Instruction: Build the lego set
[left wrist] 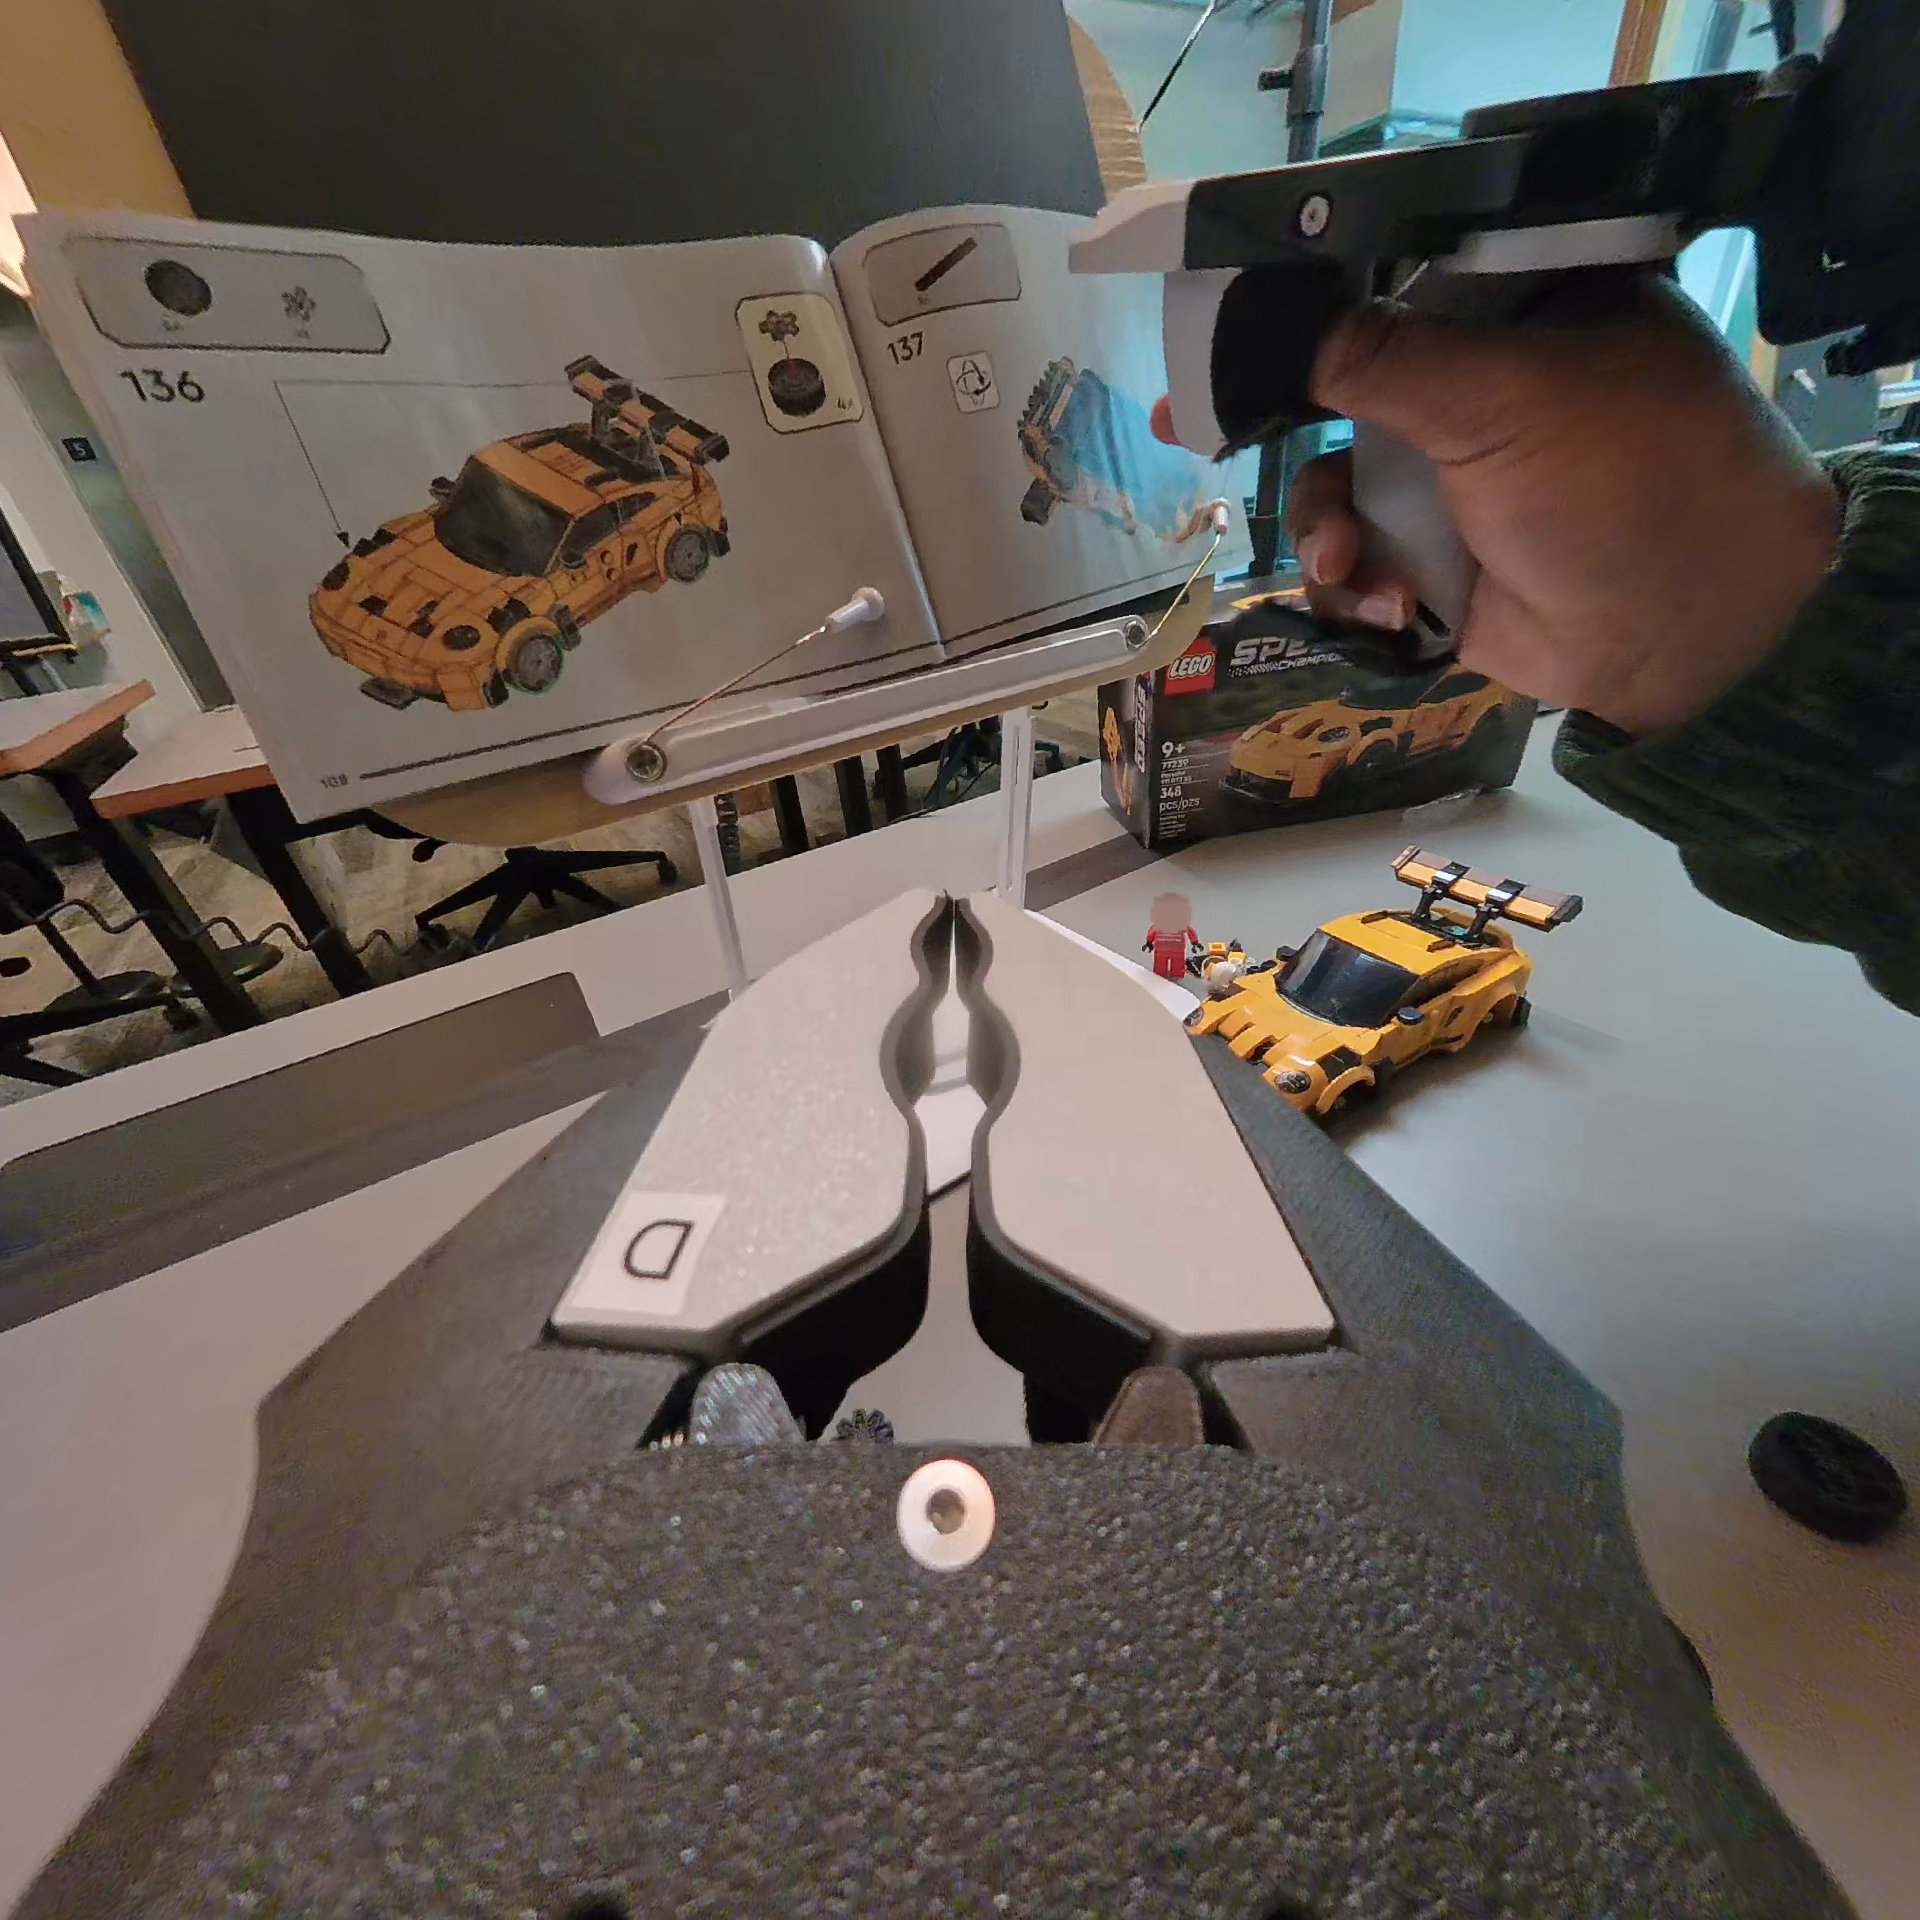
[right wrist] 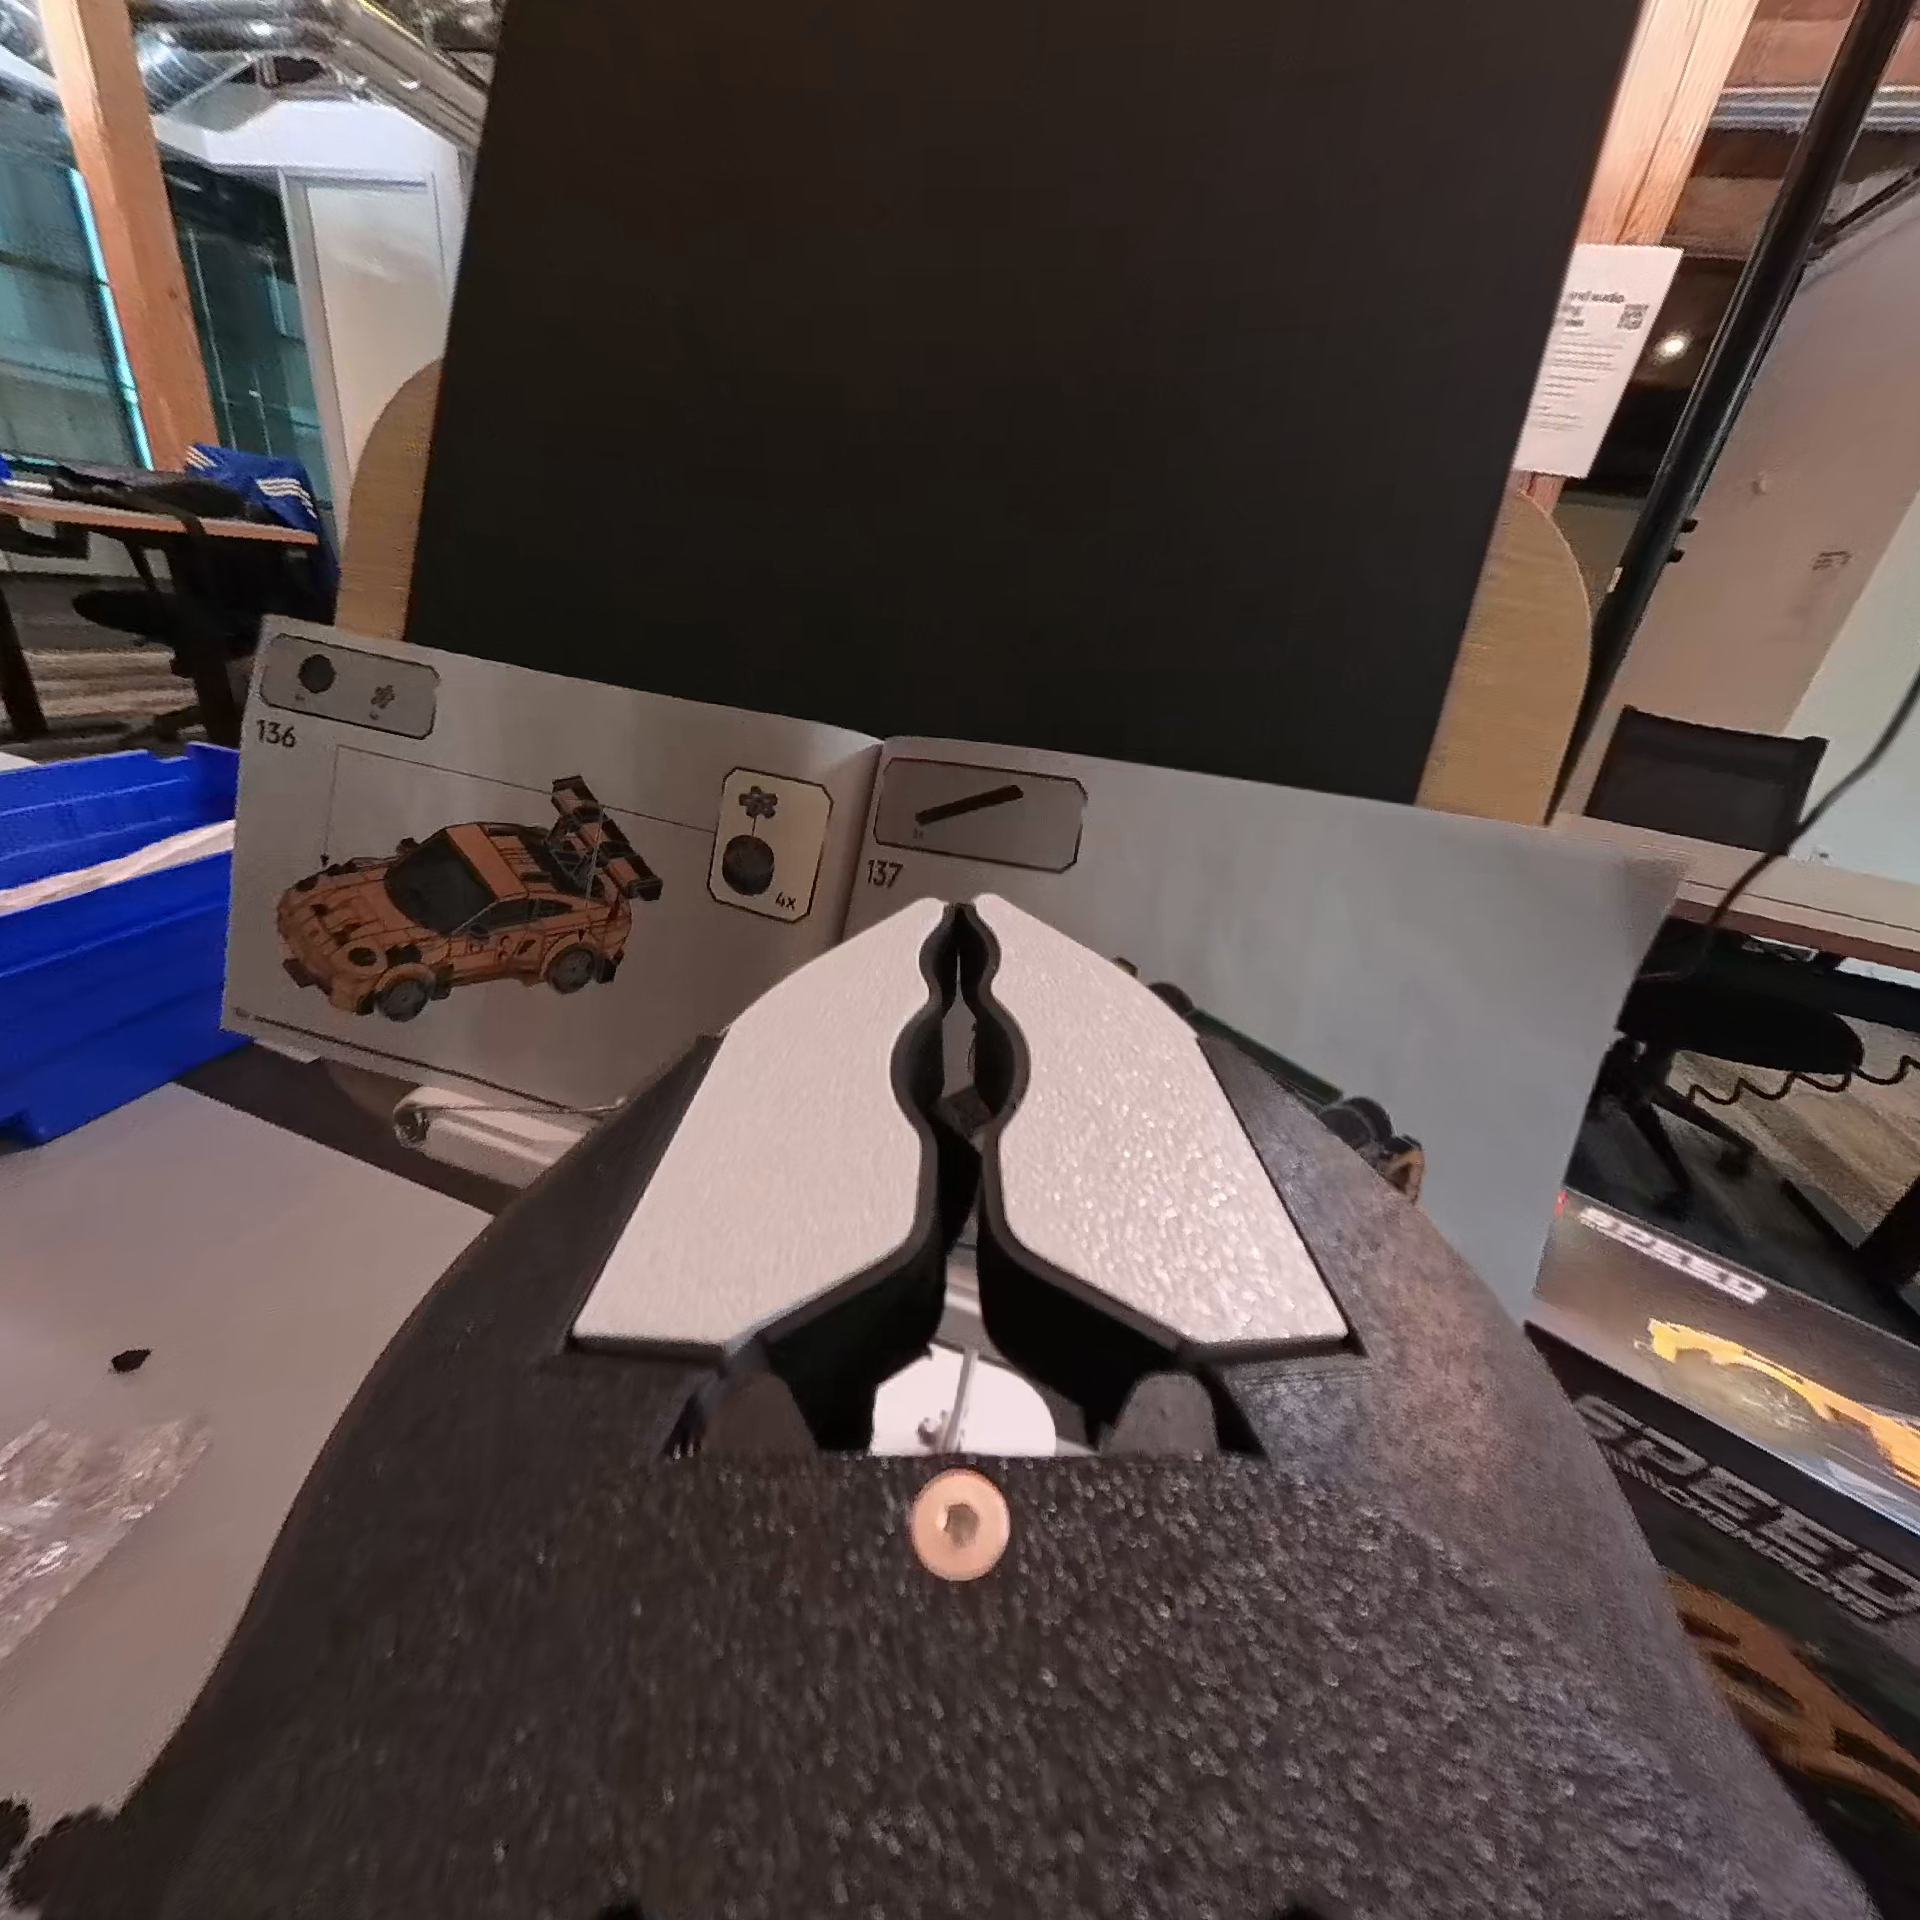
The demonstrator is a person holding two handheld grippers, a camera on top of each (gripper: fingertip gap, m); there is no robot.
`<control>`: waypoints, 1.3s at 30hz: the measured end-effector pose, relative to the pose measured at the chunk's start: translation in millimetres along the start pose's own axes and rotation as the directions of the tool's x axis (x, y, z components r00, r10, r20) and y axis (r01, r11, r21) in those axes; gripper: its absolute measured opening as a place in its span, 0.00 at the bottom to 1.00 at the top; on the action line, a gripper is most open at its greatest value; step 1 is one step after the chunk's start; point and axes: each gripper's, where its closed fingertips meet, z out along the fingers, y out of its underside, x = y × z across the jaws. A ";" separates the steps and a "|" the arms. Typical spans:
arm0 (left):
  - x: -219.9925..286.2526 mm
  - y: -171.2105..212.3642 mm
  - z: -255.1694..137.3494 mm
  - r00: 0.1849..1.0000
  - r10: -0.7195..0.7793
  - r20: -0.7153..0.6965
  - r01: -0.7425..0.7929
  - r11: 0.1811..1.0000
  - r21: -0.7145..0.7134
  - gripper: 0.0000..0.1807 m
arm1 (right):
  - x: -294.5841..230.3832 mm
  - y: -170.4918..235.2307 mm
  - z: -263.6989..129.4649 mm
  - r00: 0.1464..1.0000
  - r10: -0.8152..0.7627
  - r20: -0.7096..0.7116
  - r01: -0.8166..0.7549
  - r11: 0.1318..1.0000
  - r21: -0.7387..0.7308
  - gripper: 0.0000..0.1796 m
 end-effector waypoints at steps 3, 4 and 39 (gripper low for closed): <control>-0.3 -6.3 -2.8 1.000 0.005 -0.002 -0.005 1.000 0.011 0.00 | -3.2 2.0 -15.8 0.999 -0.008 0.033 0.008 1.000 -0.008 0.00; -1.4 -11.4 -5.5 1.000 0.005 -0.006 -0.004 1.000 0.014 0.00 | -4.2 3.5 -23.0 0.999 -0.022 0.046 0.023 1.000 -0.011 0.00; -287.4 182.2 -294.1 0.960 -0.099 0.262 0.227 -0.275 -0.934 0.05 | 82.1 98.6 -172.6 0.999 0.028 0.018 -0.025 0.986 -0.164 0.06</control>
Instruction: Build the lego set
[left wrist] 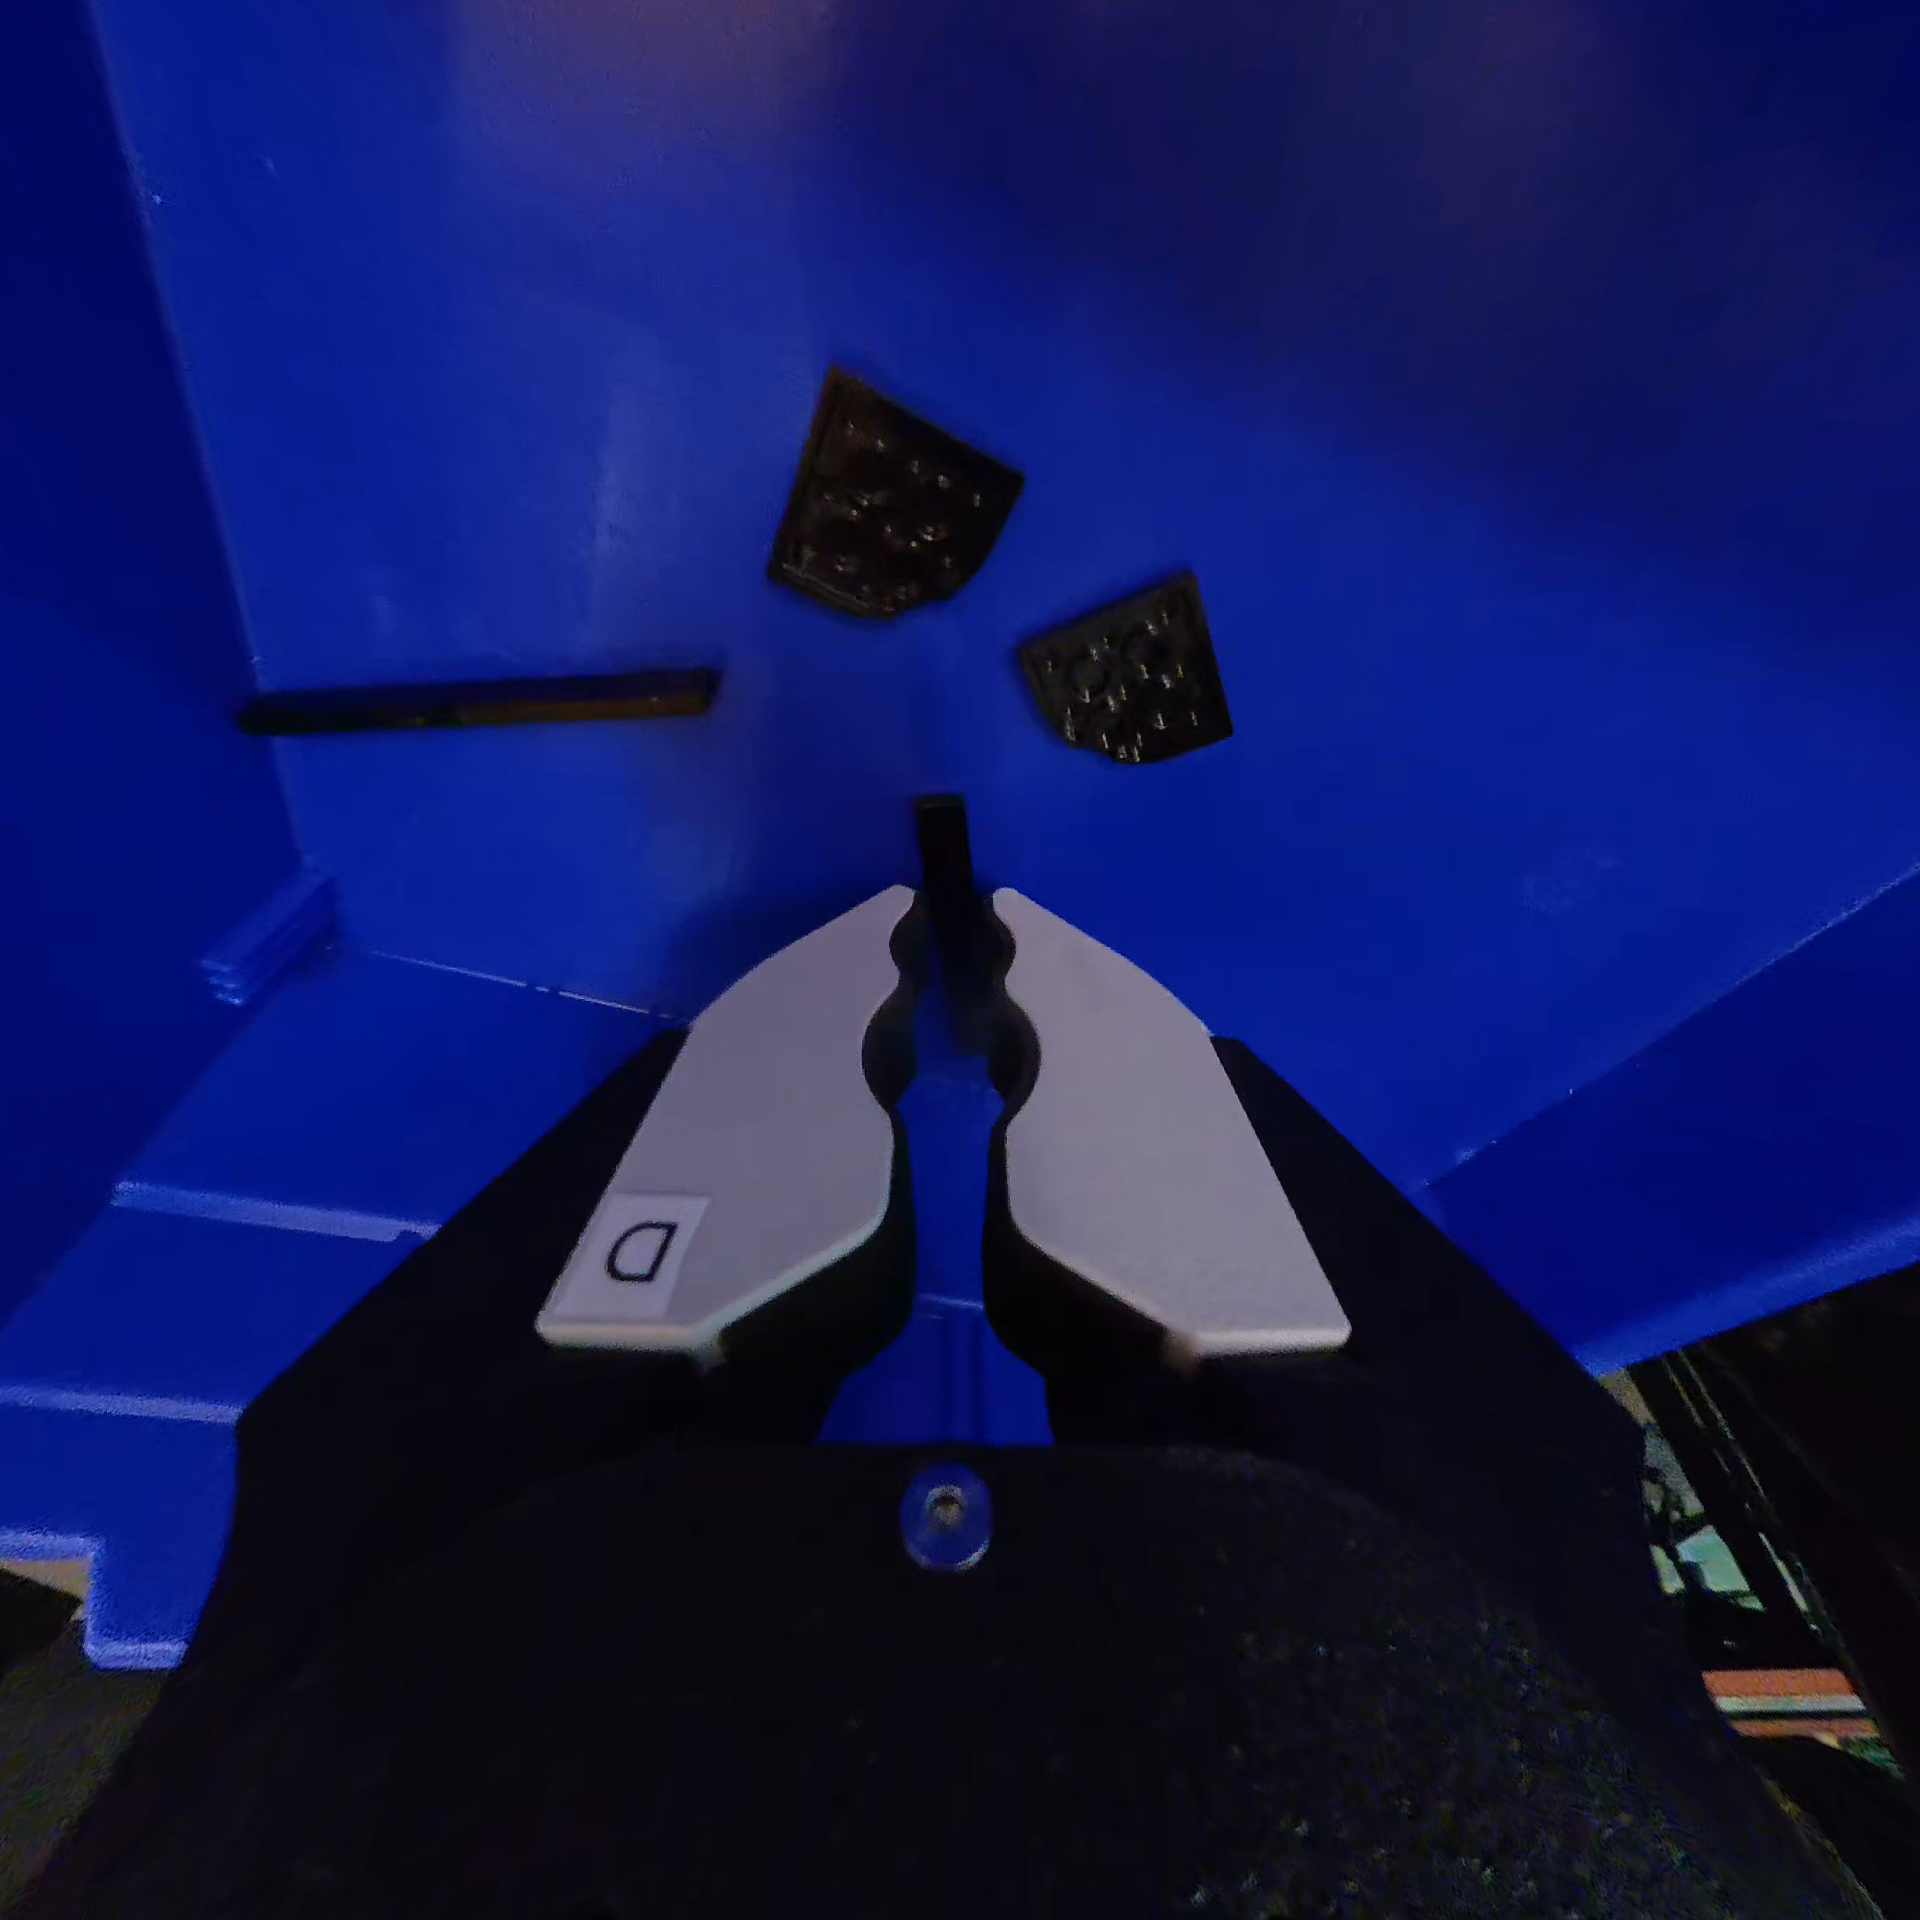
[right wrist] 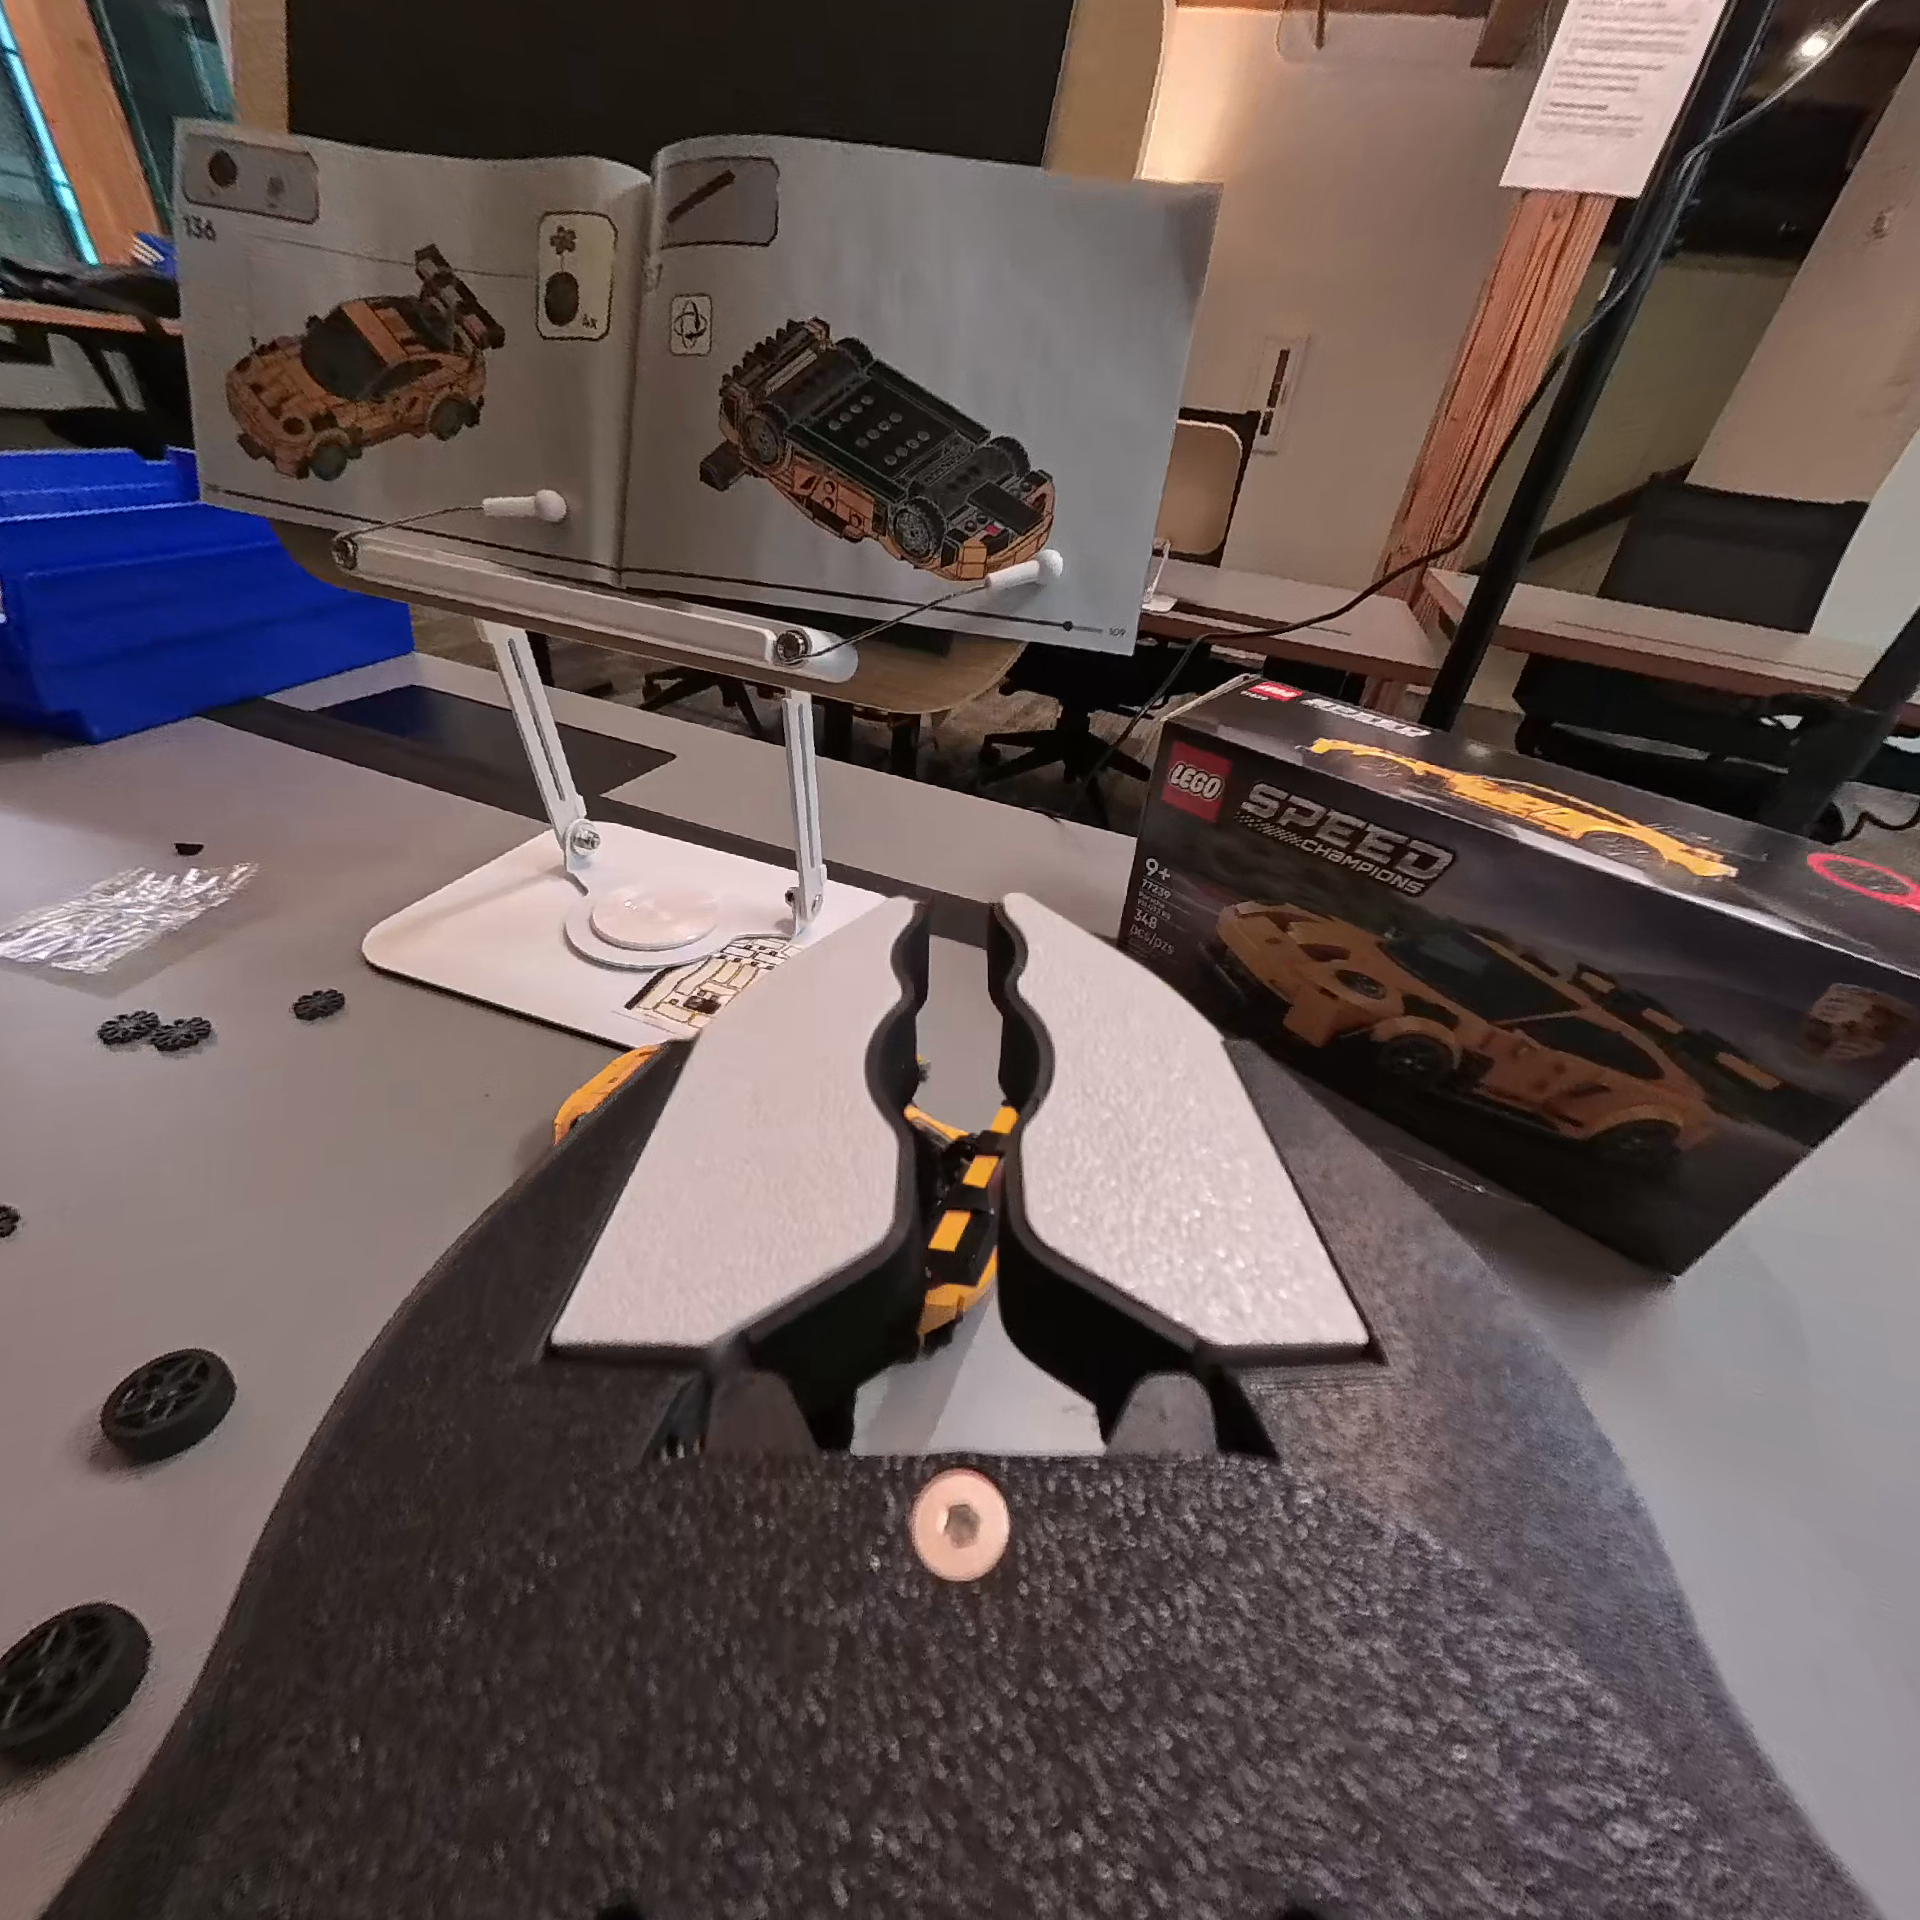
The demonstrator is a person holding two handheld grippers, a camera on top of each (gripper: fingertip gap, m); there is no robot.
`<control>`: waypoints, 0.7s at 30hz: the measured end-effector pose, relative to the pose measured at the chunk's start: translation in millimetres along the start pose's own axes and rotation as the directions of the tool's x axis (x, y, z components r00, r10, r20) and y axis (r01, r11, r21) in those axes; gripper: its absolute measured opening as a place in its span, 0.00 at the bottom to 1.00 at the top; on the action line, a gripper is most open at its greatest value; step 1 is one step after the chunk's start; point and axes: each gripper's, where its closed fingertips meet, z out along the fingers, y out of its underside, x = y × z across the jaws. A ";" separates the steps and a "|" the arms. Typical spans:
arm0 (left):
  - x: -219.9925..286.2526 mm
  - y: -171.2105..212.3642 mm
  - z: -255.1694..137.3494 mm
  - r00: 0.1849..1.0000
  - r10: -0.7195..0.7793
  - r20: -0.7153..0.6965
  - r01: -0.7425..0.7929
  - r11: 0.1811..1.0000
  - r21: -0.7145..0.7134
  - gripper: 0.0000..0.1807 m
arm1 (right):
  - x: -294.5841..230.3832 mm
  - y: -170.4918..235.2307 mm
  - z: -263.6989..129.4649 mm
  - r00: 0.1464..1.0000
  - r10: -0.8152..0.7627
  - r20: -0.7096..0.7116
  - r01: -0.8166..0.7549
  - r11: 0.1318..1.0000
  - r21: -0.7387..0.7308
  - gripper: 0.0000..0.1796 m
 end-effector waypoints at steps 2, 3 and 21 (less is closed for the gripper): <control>0.4 -0.6 -1.1 0.999 0.024 0.031 -0.024 1.000 0.005 0.05 | -2.1 -1.1 -1.4 1.000 -0.014 0.004 0.014 1.000 0.002 0.06; 3.3 -2.5 -4.9 0.998 0.033 0.045 -0.034 0.999 0.027 0.05 | -2.5 -3.3 -2.8 1.000 -0.025 0.005 0.025 1.000 0.007 0.06; 492.6 -155.6 -91.7 0.361 0.909 0.207 -0.906 0.290 0.307 0.04 | 9.0 -47.8 -42.6 0.997 -0.023 -0.068 0.034 0.986 0.161 0.06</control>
